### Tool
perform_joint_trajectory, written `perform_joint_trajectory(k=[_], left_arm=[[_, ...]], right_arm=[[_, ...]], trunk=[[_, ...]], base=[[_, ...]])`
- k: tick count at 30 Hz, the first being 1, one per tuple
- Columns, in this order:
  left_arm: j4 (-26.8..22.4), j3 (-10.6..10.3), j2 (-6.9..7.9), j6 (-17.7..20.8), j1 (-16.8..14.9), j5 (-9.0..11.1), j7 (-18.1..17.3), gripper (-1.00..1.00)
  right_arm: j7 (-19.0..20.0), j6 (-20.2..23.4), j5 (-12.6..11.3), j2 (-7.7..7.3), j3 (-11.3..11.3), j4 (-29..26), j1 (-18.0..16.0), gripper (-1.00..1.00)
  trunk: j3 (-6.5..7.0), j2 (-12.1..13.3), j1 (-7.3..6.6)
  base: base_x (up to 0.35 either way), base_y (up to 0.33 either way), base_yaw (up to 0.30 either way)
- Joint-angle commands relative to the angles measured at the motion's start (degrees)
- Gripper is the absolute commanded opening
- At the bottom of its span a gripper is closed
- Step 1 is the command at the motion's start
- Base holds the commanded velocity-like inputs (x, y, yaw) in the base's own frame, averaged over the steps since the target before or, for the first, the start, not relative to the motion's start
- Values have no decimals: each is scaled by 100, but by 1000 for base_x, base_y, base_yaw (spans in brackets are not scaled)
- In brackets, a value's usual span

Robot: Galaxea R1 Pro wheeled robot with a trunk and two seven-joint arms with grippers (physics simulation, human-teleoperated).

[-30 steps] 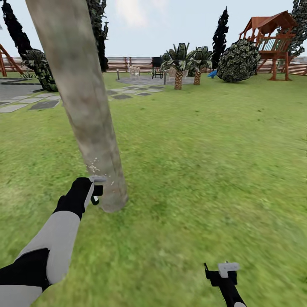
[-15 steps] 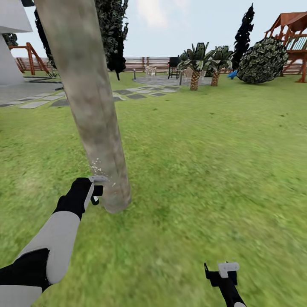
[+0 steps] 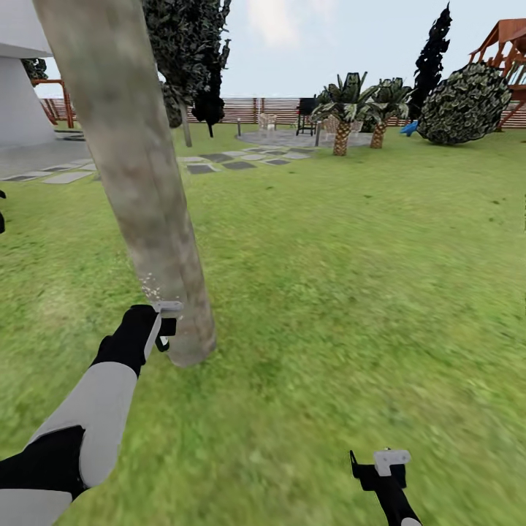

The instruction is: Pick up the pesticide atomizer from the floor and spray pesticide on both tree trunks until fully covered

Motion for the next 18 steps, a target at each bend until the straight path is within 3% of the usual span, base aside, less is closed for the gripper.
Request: perform_joint_trajectory(k=[1, 7, 14, 18], left_arm=[[-7, 24, -7, 24, -4, -1, 13, -100], [-7, 32, -7, 23, -4, 2, 13, -100], [-7, 31, -1, 23, -4, -1, 13, -100], [-7, 54, 22, 23, -4, -2, 13, -100]], right_arm=[[-38, -14, 61, 0, -19, 8, -5, 100], [-38, -14, 64, 0, -19, 9, -5, 100], [-38, -12, 64, -1, -19, 12, -5, 100], [-38, -13, 69, 0, -17, 12, -5, 100]], trunk=[[-5, -2, -1], [-5, -2, -1], [-5, -2, -1], [-5, -2, -1]], base=[[0, -274, 0], [0, -274, 71], [108, -253, 266], [35, -39, 278]])
